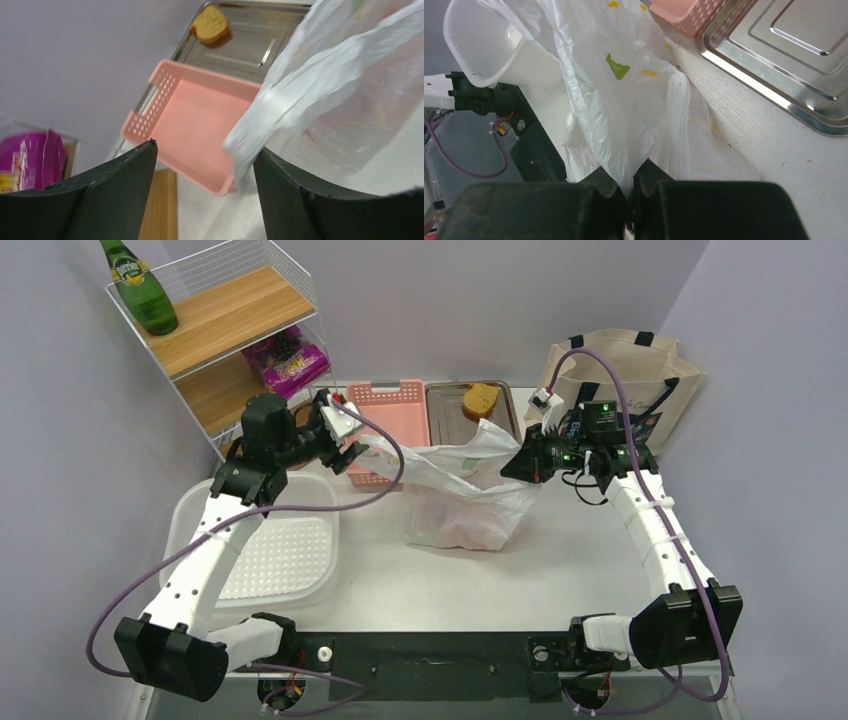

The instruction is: Untie the knot of the grocery bags and take out the mixed food

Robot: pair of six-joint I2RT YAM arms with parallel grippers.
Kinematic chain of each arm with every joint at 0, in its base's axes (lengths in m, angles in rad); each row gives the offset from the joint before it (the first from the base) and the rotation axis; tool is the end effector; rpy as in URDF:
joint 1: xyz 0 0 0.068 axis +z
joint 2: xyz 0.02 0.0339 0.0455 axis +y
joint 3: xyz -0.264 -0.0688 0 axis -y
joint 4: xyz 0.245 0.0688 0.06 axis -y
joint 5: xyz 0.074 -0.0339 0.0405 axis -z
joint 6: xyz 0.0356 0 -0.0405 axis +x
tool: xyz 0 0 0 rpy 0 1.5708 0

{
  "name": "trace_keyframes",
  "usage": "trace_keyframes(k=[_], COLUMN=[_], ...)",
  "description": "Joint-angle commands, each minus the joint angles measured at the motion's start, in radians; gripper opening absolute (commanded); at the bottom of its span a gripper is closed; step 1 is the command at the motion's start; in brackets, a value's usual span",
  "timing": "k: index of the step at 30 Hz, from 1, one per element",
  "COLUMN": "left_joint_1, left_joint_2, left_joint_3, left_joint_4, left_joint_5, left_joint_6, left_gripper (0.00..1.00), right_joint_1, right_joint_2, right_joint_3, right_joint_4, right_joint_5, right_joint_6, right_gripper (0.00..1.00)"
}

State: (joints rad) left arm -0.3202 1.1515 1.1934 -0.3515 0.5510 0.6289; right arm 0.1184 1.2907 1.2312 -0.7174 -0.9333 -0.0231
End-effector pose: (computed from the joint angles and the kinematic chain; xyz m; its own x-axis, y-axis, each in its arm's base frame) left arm 0.2354 -0.0977 0.3931 0.2023 0.4609 -0.8641 0.7697 0.4706 0.4313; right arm 0.2578 0.0595 0.3458 -0.6812 -0.0949 -0.7259 -0.6552 0.5213 0.5468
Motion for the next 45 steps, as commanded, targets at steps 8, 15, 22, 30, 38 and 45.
trace_keyframes(k=[8,15,22,30,38,45], left_joint_1=[0.082,-0.026,-0.214,-0.413,-0.428,-0.595], left_joint_2=[0.260,0.336,0.293,0.454,0.423,0.226], left_joint_3=[0.387,0.507,0.473,0.569,0.332,0.114], left_joint_4=[0.046,0.086,-0.097,-0.469,-0.558,-0.402], left_joint_5=[0.063,0.193,0.204,0.087,-0.039,0.061], left_joint_6=[-0.423,-0.391,-0.143,0.177,0.297,0.173], left_gripper=[0.70,0.70,0.69,0.66,0.17,0.00], right_joint_1=[0.024,0.030,0.031,0.032,0.007,-0.025], right_joint_2=[-0.034,-0.046,-0.049,-0.039,-0.034,0.001], right_joint_3=[-0.009,-0.020,-0.044,-0.037,-0.036,-0.043], right_joint_4=[0.139,0.131,0.171,0.183,0.214,0.350], right_joint_5=[0.017,0.064,0.077,0.079,0.100,0.147], right_joint_6=[0.077,0.051,0.077,0.094,0.124,0.210], right_gripper=[0.00,0.00,0.00,0.00,0.00,0.00])
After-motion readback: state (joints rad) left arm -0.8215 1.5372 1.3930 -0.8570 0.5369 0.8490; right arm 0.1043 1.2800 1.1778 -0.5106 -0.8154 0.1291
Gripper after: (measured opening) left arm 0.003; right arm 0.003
